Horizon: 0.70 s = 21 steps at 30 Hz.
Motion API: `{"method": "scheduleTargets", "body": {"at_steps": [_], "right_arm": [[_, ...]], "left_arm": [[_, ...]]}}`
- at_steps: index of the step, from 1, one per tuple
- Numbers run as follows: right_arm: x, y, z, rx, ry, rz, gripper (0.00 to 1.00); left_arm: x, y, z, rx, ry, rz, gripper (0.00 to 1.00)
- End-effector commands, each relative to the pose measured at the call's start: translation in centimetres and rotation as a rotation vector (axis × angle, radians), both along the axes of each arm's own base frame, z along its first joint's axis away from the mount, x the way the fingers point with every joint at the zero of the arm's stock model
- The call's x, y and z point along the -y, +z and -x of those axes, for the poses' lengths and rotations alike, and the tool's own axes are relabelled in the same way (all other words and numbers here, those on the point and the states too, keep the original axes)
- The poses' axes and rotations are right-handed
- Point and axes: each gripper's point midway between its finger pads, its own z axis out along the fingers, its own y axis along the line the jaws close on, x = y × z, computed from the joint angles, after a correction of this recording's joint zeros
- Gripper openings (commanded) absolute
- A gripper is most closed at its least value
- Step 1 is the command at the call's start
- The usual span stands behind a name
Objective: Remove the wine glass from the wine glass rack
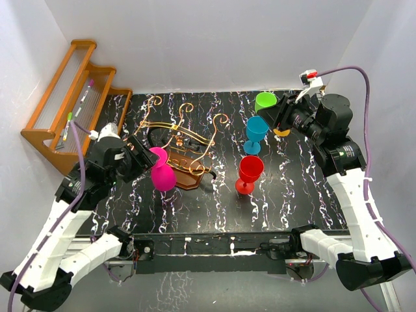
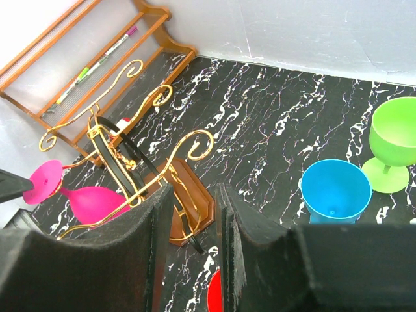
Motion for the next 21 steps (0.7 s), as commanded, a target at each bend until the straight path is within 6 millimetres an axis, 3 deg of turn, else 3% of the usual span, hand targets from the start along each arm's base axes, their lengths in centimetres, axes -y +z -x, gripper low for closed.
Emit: {"method": "scheduleTargets", "body": {"at_steps": [1,5,18,21], "right_arm": [[0.1,1.8,-0.3,0.084,-0.008,-0.003,0.35],[0.3,1.9,-0.2,0.088,-0.015,-0.002,0.35],[0.3,1.9,0.0,0.09,-0.018,-0.003,0.34],[0.4,2.0,0.0,0.092,-0.02,-0.004,0.34]], "left_arm": [[0.9,-1.4,-0.9,-0.027,-0.013,-0.003,0.67],[0.9,-2.0,-0.9,-0.035,-0.013,-0.008,0.6],[-0.3,-0.7,-0.3,-0.017,0.013,-0.025,0.07],[-0.3,-0.7,-0.3,-0.014,0.016,-0.025,0.0]]}}
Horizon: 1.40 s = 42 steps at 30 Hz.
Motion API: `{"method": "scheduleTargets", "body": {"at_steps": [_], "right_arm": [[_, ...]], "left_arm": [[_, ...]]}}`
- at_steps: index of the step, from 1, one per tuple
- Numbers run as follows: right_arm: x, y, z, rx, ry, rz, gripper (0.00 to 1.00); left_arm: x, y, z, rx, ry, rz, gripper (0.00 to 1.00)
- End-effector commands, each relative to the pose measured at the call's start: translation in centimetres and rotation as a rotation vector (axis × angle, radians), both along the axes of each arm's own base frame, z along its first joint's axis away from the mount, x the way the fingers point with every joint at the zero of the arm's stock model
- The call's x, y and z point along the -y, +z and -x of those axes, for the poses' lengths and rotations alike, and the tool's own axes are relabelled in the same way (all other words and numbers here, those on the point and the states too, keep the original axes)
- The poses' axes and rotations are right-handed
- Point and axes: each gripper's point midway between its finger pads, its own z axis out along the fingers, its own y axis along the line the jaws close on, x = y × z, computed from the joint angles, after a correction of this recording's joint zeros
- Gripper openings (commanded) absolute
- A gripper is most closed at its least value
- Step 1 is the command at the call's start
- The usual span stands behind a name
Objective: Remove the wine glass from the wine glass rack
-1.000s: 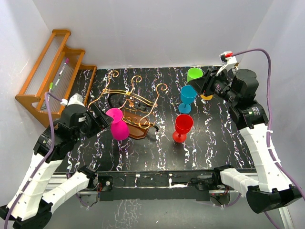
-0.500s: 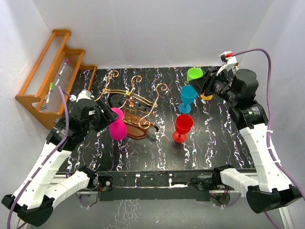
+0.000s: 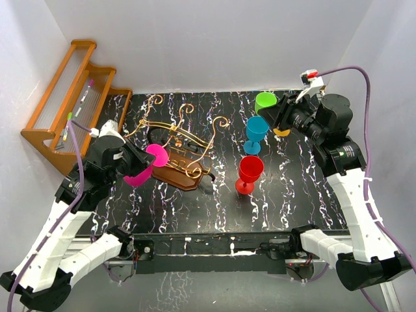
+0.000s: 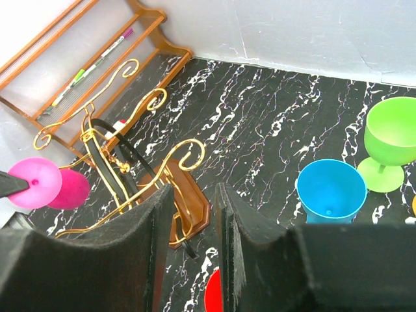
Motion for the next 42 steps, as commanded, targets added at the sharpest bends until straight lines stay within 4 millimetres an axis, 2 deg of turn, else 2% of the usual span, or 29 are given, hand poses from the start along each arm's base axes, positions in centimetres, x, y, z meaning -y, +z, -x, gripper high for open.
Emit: {"method": "scheduleTargets", "body": {"at_steps": [1,21,29,35,42], "right_arm": [[0.2,1.9,0.2,0.09,-0.007,-0.008,0.34],[0.5,2.7,0.9,0.139,-0.017,-0.021,0.34],[0.5,2.6,0.9,0.138,-0.018,-0.026,0.34],[0.4,2.5,0.9,0.134,-0.012,-0.028,0.34],[0.5,2.8,1.1,0.139,-0.018,-0.026,0.34]], "left_arm": [[-1.6,-1.6,0.8,-0.052,0.026,-0.084,0.0],[-0.7,0.2,-1.4,0.111,0.091,0.073,0.0],[1.0,1.6,-2.0,0.174,0.061,0.192,0.0],[3.1,2.7,-2.4,0.195,-0.032,0.245,0.0],[5.0,3.6,-1.6,0.18,-0.133,0.294,0.0]]}}
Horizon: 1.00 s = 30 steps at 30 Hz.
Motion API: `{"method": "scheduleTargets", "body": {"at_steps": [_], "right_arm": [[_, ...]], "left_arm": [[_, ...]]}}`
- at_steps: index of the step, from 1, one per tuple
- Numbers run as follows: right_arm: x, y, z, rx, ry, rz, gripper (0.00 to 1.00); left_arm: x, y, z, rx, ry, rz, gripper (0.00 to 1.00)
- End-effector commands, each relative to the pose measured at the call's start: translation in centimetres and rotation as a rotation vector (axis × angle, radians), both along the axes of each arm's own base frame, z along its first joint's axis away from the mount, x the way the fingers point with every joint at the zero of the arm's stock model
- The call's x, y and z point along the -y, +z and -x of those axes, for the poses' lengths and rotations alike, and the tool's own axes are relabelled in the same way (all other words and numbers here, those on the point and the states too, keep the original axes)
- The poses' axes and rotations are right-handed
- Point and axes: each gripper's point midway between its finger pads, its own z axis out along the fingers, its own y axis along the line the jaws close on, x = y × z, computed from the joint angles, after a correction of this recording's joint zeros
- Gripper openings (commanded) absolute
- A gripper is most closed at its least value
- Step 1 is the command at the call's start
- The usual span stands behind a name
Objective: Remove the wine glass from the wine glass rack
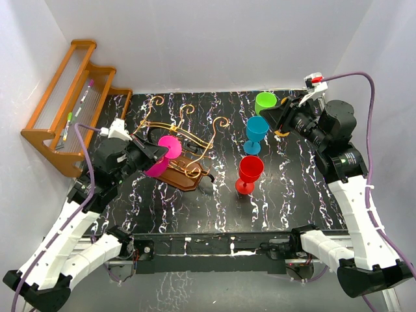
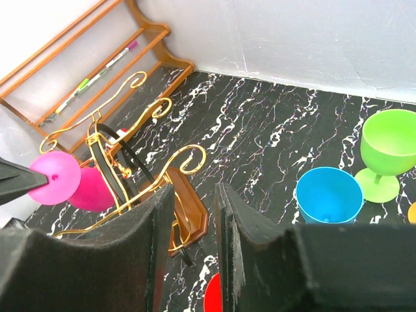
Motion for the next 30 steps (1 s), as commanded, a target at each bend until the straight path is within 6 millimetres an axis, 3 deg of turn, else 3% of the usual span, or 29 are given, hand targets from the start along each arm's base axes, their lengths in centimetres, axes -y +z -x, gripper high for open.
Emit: {"method": "scheduleTargets", "body": {"at_steps": [1,9,12,21,30], "right_arm": [[0.2,2.1,0.2,0.08,-0.011,-0.013,0.34],[0.1,2.2,0.1,0.08,-0.005,-0.014,0.34],[0.1,2.3,0.2,0.081,-0.005,-0.015,0.34],[-0.7,2.5,0.4,0.07,0.047,-0.017,0.34],[-2.0,3.2,1.8,0.084,0.159,-0.015,0.34]], "left_arm": [[1.4,2.3,0.9,0.038,-0.091,0.063,0.0],[3.4,3.7,2.8,-0.007,-0.228,0.124,0.0],[3.4,4.8,3.5,0.008,-0.245,0.136,0.0],[3.4,10.8,4.1,0.173,-0.283,0.195,0.0],[4.3,16.0,2.9,0.32,-0.319,0.18,0.0]]}}
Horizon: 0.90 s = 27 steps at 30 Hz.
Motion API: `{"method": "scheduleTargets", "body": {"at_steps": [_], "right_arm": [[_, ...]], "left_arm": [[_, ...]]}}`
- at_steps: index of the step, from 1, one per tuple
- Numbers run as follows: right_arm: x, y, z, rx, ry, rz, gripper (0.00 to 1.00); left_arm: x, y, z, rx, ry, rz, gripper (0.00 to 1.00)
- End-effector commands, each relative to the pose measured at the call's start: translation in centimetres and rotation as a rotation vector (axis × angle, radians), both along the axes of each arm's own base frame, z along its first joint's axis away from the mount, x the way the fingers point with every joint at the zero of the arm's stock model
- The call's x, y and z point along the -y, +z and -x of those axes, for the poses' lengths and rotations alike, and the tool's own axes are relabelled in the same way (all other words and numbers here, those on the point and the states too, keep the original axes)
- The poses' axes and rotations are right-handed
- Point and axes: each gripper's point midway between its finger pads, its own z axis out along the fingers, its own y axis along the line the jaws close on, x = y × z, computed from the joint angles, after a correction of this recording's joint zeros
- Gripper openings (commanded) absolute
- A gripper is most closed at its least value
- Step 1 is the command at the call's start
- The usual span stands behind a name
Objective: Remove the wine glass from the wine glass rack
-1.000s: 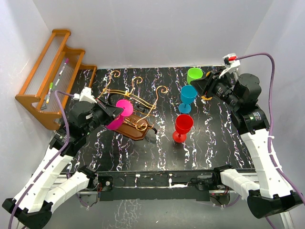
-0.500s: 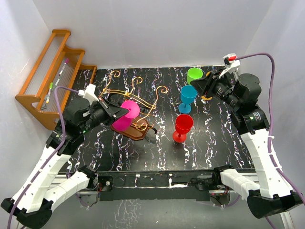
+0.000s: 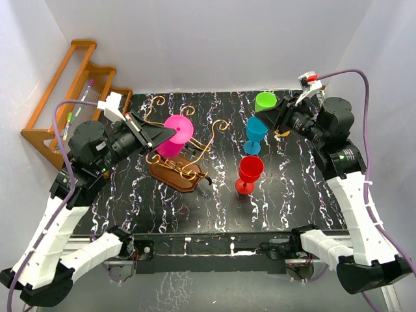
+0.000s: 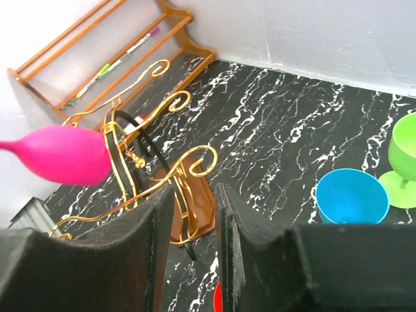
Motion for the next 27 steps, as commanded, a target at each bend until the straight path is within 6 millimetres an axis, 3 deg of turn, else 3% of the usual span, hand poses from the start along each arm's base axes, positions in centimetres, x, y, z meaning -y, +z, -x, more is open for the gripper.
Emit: {"method": "scheduleTargets", "body": {"at_steps": [1,4,8,11,15,20,27], "right_arm": [[-1.3,3.6,2.0,0.112,0.116,-0.017,0.35],[-2.6,4.1,3.5,0.128,0.244,-0.023,0.39],[-5.1,4.4,7.7,0.122,0.562,-0.056,0.5],[-6.0,4.6,9.8,0.095,0.737,-0.098,0.51],[-6.0,5.5,11.1,0.122,0.793,-0.114,0.51],[-6.1,6.2,11.3,0.127,0.817,-0.128,0.52],[-6.4,5.2,9.2,0.065,0.769,-0.147,0.49]], "left_arm": [[0.3,4.9,-0.4,0.18,-0.015,0.02,0.0],[1.4,6.7,-0.7,0.272,-0.074,0.031,0.0],[4.2,8.3,-1.5,0.396,-0.22,0.012,0.0],[6.8,8.4,-1.9,0.446,-0.373,0.008,0.0],[9.1,7.5,-1.9,0.466,-0.553,0.014,0.0],[10.3,6.9,-1.8,0.479,-0.663,0.008,0.0],[10.3,7.2,-1.4,0.512,-0.69,0.013,0.0]]}}
